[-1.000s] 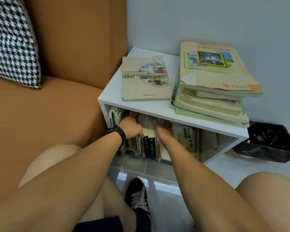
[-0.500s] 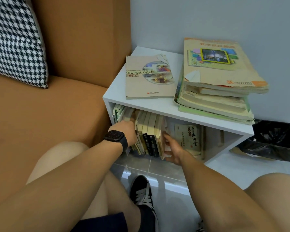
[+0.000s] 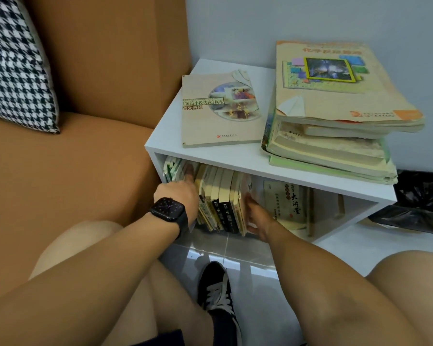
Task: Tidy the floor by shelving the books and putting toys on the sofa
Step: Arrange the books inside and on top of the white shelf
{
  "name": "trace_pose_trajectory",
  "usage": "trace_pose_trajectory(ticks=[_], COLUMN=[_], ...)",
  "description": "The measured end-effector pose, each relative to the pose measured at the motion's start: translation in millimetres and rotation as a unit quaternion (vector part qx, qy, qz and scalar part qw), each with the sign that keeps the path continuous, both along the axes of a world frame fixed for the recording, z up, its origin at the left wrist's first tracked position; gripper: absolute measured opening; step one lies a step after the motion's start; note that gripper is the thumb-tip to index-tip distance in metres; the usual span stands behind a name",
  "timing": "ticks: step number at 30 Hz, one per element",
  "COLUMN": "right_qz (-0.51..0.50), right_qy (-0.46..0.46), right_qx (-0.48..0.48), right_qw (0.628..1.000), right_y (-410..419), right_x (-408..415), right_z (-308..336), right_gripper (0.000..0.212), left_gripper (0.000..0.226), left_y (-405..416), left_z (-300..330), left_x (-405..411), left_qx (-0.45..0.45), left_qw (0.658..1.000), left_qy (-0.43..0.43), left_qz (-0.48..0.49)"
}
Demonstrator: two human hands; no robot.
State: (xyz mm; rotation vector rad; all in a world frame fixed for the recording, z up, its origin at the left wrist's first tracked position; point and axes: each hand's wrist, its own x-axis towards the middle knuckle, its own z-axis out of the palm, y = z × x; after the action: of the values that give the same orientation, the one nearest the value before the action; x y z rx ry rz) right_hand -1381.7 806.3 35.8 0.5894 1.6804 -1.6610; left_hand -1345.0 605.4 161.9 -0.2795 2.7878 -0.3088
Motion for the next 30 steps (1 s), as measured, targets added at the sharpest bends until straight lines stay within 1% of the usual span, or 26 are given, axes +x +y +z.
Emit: trace_pose_trajectory(ticks=[1,3,5,8,10,12,13,14,15,16,17,18,19,20,21,22,23,24,25,26,27,30], right_qz=[0.009,0.03,0.045,0.064,0.057,0.038,0.042,0.069,0.106,0.145,0.176,0.201,0.226,0.257,0.289,0.312,0.318,0.314,0.305,0.298,0.287,0.272], right_qy=[-0.001,-0.014,-0.024,-0.009,0.024,0.065,0.096,0.132,0.162,0.174,0.171,0.155,0.142,0.123,0.109,0.098,0.1,0.108,0.121,0.113,0.109,0.069], right_qx=[-0.004,-0.007,-0.003,0.058,0.087,0.114,0.152,0.226,0.314,0.407,0.475,0.508,0.529,0.546,0.555,0.563,0.57,0.583,0.592,0.597,0.596,0.58], right_qw=[1.0,0.999,0.999,0.996,0.994,0.991,0.983,0.963,0.929,0.885,0.845,0.823,0.806,0.788,0.773,0.759,0.751,0.741,0.736,0.737,0.742,0.765], right_y=[-3,-7,-9,-5,-2,1,3,8,16,25,37,50,60,64,63,59,55,50,48,46,46,48], right_x=[-2,-4,-7,-10,-9,-8,-8,-7,-6,-5,-5,-4,-1,4,13,19,22,26,27,27,27,30], right_z=[1,1,6,4,2,0,-5,-10,-21,-29,-43,-61,-75,-81,-72,-65,-58,-51,-47,-43,-41,-40], right_gripper=[0.052,0.055,0.056,0.062,0.061,0.052,0.045,0.039,0.035,0.031,0.029,0.033,0.047,0.063,0.072,0.074,0.068,0.059,0.052,0.049,0.055,0.084], left_gripper=[0.07,0.072,0.081,0.087,0.076,0.065,0.062,0.055,0.046,0.04,0.038,0.038,0.038,0.038,0.036,0.036,0.036,0.036,0.036,0.036,0.036,0.034], left_y=[1,5,5,11,23,38,44,49,53,57,60,62,64,66,69,72,75,77,80,81,82,85], left_z=[1,4,1,9,18,27,30,33,34,36,38,39,40,38,35,31,28,24,21,18,16,12], left_x=[-1,-3,-3,2,11,21,26,30,32,35,37,38,39,39,40,39,40,40,40,40,39,38], left_qx=[-0.017,-0.01,0.027,0.079,0.096,0.111,0.127,0.148,0.174,0.207,0.246,0.288,0.325,0.349,0.358,0.362,0.364,0.366,0.367,0.364,0.359,0.343], left_qw=[1.0,1.0,0.999,0.997,0.995,0.992,0.987,0.98,0.97,0.955,0.935,0.913,0.896,0.885,0.882,0.882,0.884,0.884,0.885,0.885,0.886,0.888], left_qy=[0.0,-0.023,-0.015,-0.007,0.011,0.056,0.08,0.106,0.134,0.151,0.15,0.132,0.101,0.068,0.038,0.015,-0.006,-0.024,-0.04,-0.053,-0.063,-0.087], left_qz=[-0.008,-0.004,0.013,0.021,-0.001,-0.036,-0.053,-0.075,-0.107,-0.152,-0.206,-0.255,-0.286,-0.299,-0.303,-0.3,-0.295,-0.289,-0.285,-0.284,-0.286,-0.293])
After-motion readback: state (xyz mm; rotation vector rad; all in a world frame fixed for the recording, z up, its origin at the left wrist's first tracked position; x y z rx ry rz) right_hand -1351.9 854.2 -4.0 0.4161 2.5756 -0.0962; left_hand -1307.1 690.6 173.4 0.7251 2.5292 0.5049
